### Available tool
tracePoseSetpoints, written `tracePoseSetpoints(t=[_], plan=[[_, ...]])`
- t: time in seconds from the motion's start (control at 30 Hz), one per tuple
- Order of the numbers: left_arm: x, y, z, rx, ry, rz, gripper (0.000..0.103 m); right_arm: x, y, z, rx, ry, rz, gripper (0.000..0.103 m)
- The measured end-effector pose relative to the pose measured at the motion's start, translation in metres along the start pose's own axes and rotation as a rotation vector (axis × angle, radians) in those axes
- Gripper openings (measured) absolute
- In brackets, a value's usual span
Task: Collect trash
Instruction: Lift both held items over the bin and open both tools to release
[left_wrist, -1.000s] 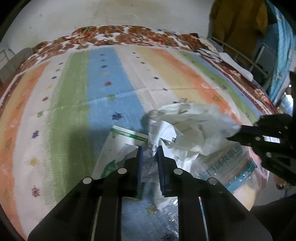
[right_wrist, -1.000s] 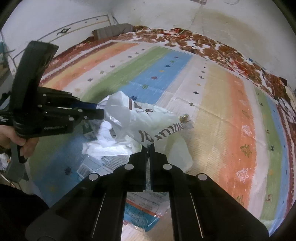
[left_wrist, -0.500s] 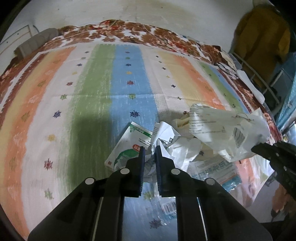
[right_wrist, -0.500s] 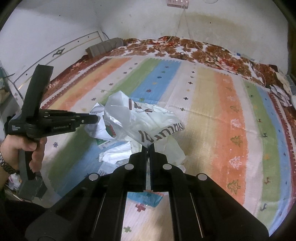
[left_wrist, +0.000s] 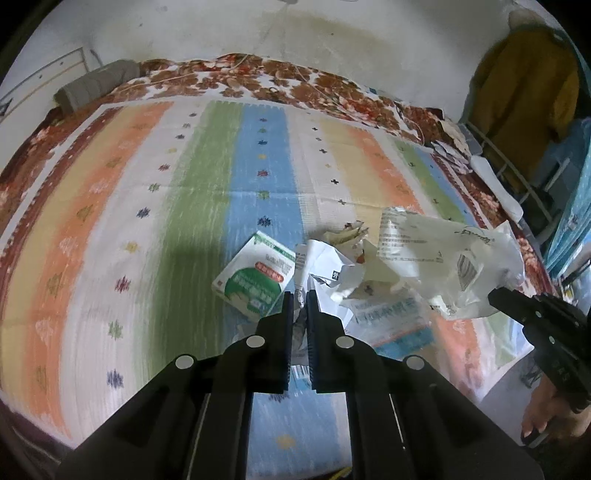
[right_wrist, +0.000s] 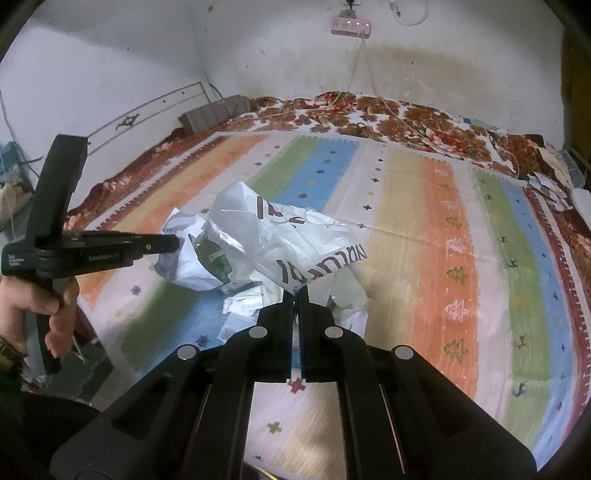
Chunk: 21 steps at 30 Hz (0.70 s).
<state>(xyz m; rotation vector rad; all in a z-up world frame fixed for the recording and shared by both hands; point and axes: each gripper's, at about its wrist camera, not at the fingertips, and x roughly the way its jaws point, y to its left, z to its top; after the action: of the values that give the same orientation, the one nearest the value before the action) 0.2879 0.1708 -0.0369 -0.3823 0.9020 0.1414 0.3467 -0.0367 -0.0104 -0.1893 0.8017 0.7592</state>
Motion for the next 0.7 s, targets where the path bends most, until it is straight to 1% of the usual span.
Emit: tracePoseSetpoints(t=[0.13, 0.27, 0.43, 0.53, 0.6, 0.7], plan=[[-0.015, -0.006, -0.008, -0.02, 0.011, 0.002, 0.005, -0.015, 0.006, -0.004, 0.003, -0.01, 0.018, 0.002], [-0.033, -0.015, -0.014, -0.032, -0.006, -0.01, 0.005, -0.031, 0.013, -0.009, 0.006, -0.019, 0.023, 0.002], [-0.055, -0.025, -0.023, -0.036, -0.028, -0.007, 0.005, -0.053, 0.017, -0.016, 0.025, -0.034, 0.029, 0.002], [-0.067, -0.029, -0.03, -0.055, -0.032, -0.006, 0.005, -0.066, 0.019, -0.02, 0.028, -0.043, 0.041, 0.002], [-0.077, -0.032, -0.034, -0.057, -0.053, -0.021, 0.005, -0.072, 0.022, -0.024, 0.019, -0.038, 0.051, 0.002], [-0.089, -0.039, -0.039, -0.059, -0.073, -0.021, 0.005, -0.083, 0.025, -0.029, 0.023, -0.042, 0.048, 0.002]])
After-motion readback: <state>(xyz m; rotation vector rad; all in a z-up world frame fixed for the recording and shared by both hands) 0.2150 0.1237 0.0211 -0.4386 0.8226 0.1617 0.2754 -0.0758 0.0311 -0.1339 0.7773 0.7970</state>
